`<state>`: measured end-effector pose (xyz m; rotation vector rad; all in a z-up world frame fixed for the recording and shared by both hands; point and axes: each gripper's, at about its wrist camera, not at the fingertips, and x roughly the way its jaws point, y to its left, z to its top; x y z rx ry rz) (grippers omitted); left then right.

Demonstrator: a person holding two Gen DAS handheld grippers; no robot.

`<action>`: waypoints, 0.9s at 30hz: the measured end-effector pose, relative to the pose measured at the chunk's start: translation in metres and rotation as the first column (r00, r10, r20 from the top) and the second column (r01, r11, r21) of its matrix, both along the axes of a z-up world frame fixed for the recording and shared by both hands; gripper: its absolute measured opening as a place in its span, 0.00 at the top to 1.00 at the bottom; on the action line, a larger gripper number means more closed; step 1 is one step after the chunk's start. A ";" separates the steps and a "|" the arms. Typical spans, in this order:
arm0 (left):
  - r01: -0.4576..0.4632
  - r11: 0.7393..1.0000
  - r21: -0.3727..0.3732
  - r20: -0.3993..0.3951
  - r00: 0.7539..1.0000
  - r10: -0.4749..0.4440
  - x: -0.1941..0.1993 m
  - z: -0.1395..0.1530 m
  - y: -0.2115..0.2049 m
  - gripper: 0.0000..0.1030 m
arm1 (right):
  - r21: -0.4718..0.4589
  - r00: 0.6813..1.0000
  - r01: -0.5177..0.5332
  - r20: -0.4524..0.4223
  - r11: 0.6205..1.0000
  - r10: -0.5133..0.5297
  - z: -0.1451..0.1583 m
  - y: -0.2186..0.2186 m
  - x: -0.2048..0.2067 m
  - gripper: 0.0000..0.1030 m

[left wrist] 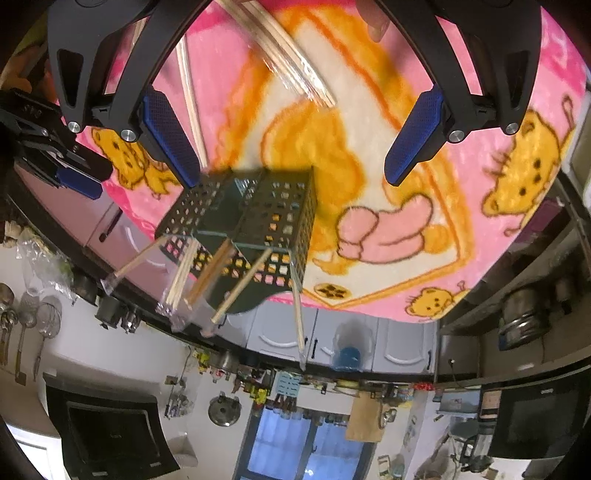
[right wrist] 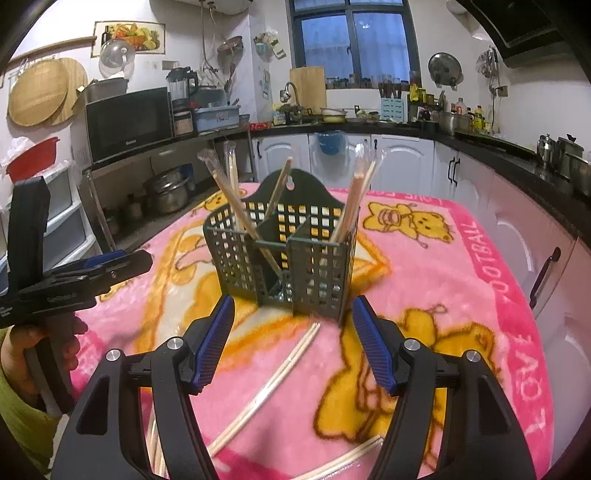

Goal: Organize utensils
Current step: 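Move both grippers back to the wrapped chopsticks on the blanket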

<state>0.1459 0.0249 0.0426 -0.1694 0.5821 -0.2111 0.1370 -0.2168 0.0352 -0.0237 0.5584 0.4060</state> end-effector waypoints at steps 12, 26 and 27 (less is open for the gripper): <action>0.035 0.999 -0.002 -0.093 0.995 -0.035 -0.006 -0.033 -0.006 0.11 | -0.003 0.998 0.016 -0.066 1.000 -0.017 -0.021 -0.007 0.002 0.38; 0.059 0.993 -0.097 -0.251 0.964 -0.082 -0.003 -0.073 0.004 0.30 | -0.036 0.990 -0.002 -0.143 0.999 -0.003 -0.043 0.003 0.020 0.38; 0.060 0.992 -0.112 -0.263 0.961 -0.087 -0.001 -0.075 0.005 0.34 | -0.043 0.989 -0.007 -0.147 0.999 0.001 -0.044 0.005 0.022 0.38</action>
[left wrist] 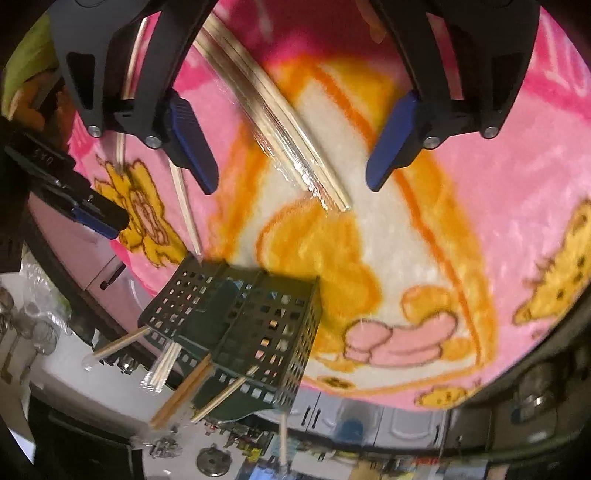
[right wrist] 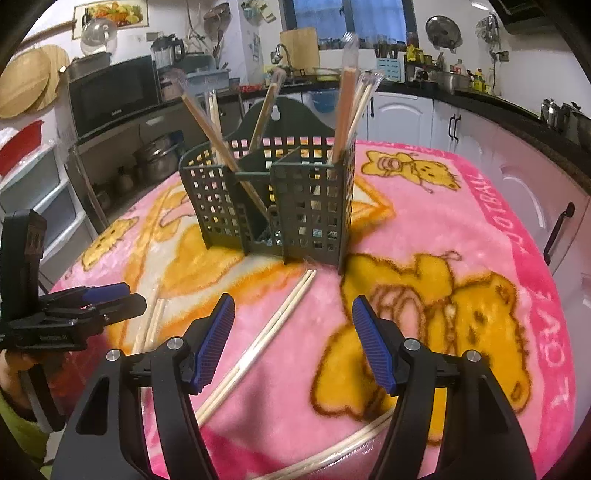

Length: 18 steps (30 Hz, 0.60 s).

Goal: Organize utensils
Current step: 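Move both grippers back to the wrapped chopsticks on the blanket, then close the left gripper on a wrapped chopstick while the right gripper grasps another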

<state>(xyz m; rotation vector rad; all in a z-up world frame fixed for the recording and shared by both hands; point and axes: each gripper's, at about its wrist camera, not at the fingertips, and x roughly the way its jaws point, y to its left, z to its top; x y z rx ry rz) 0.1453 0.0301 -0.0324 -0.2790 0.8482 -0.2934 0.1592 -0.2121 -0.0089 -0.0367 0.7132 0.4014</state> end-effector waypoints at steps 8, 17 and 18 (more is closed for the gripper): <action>-0.032 0.995 -0.090 -0.107 0.994 0.022 0.026 -0.015 0.012 0.43 | -0.071 0.999 -0.034 -0.023 0.997 0.032 -0.008 0.018 0.024 0.38; -0.059 0.996 -0.066 -0.135 0.990 0.050 0.050 -0.018 0.015 0.68 | -0.131 0.994 -0.016 -0.114 0.991 0.001 -0.030 0.032 0.059 0.41; -0.061 0.996 -0.063 -0.136 0.989 0.052 0.051 -0.018 0.016 0.73 | -0.129 0.991 0.002 -0.129 0.992 -0.019 -0.033 0.031 0.064 0.43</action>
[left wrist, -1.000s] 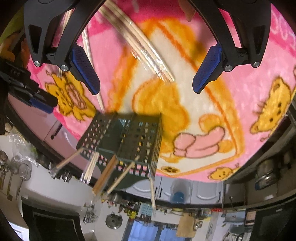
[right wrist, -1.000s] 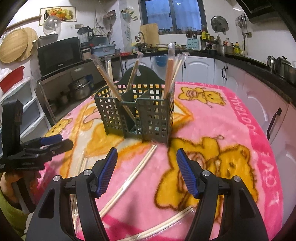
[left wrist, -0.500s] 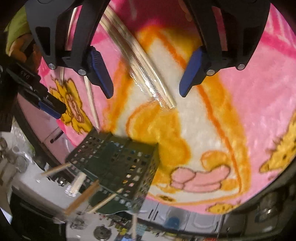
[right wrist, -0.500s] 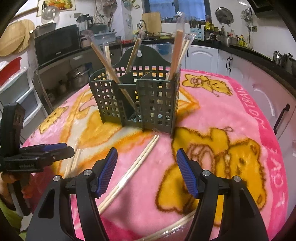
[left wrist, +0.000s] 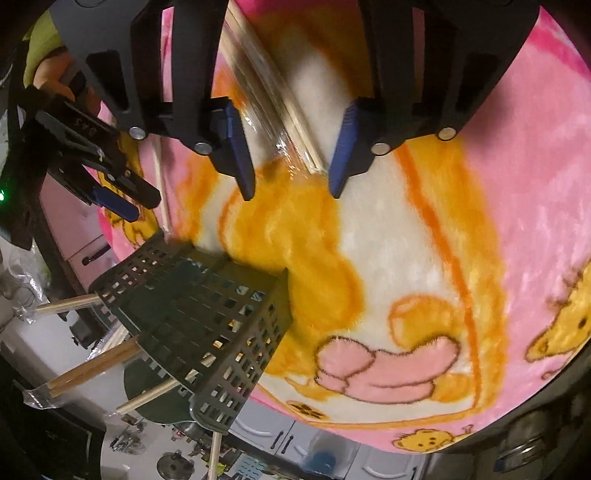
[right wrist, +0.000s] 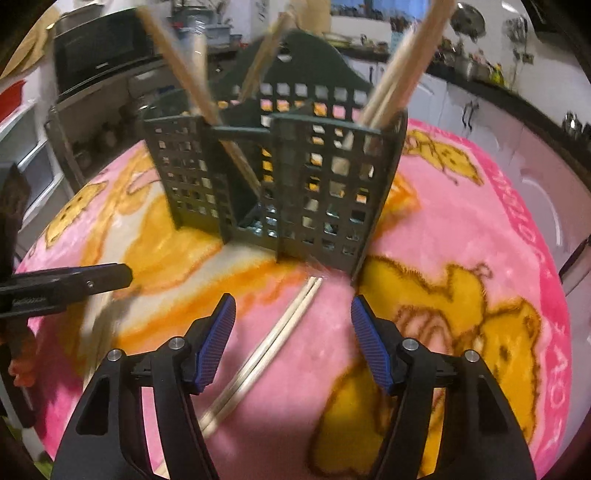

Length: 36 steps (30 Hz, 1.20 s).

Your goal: Organize utensils

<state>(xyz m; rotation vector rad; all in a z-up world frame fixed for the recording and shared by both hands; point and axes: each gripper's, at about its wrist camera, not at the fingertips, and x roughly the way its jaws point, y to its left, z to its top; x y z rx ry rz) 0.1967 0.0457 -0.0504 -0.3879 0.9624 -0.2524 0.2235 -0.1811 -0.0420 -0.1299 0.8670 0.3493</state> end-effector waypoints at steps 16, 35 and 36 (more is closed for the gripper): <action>0.007 1.000 -0.020 0.032 0.999 -0.007 -0.004 0.007 0.012 0.94 | 0.044 0.995 0.071 -0.075 0.997 -0.067 -0.017 -0.005 0.026 0.87; 0.042 0.999 0.002 0.239 0.970 -0.041 -0.025 0.085 -0.002 0.96 | 0.285 0.987 -0.105 0.150 0.953 0.064 0.072 -0.011 -0.034 0.95; 0.045 0.999 0.004 0.247 0.968 -0.044 -0.025 0.088 -0.004 0.96 | 0.291 0.984 -0.114 0.166 0.950 0.067 0.077 -0.011 -0.038 0.95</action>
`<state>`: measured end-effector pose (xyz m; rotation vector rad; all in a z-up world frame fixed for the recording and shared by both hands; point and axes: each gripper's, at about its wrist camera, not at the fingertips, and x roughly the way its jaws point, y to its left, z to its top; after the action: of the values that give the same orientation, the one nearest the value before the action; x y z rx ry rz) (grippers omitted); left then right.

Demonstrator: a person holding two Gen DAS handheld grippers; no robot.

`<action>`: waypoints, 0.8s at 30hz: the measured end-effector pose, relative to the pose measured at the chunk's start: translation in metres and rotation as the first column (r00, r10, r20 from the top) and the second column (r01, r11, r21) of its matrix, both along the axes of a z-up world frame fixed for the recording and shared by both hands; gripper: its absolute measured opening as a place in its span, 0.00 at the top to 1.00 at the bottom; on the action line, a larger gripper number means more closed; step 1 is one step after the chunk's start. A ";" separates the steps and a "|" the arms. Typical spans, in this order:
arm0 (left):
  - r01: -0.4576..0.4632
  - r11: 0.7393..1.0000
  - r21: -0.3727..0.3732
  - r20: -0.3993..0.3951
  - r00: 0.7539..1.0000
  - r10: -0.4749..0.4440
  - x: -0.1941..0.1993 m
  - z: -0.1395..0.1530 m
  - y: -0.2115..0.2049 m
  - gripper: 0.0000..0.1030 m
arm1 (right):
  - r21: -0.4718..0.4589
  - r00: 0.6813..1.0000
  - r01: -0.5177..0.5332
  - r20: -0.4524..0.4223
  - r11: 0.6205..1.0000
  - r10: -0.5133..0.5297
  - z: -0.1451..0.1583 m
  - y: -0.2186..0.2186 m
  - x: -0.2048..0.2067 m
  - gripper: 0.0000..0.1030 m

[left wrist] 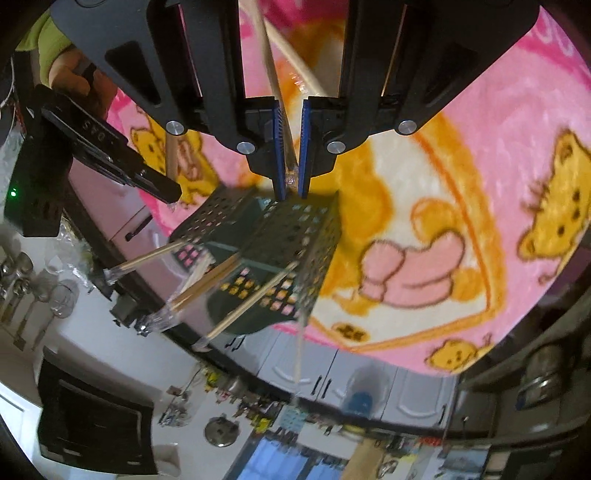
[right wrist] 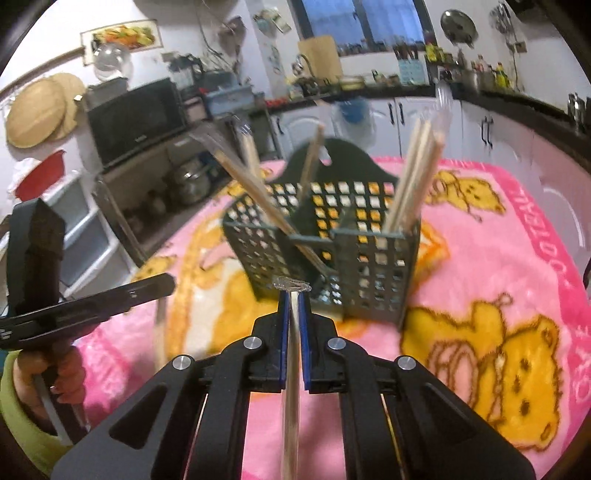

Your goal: Organize utensils

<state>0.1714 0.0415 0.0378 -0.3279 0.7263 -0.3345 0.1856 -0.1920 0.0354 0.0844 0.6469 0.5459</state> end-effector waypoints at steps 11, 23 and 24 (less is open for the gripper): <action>0.073 0.996 0.046 0.108 0.991 -0.078 -0.009 0.043 -0.033 0.97 | 0.034 0.991 -0.010 0.132 0.999 0.005 0.041 -0.009 -0.034 0.95; 0.121 0.989 0.081 0.193 0.972 -0.135 -0.017 0.078 -0.065 0.97 | 0.060 0.972 0.021 0.231 0.998 -0.035 0.067 -0.030 -0.057 0.95; 0.123 0.989 0.081 0.197 0.971 -0.137 -0.018 0.080 -0.066 0.97 | 0.063 0.970 0.029 0.238 0.998 -0.043 0.069 -0.033 -0.058 0.95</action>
<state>0.1537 -0.0245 0.1180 -0.1787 0.5587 -0.4592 0.1276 -0.2250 0.1045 0.0839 0.3933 0.5308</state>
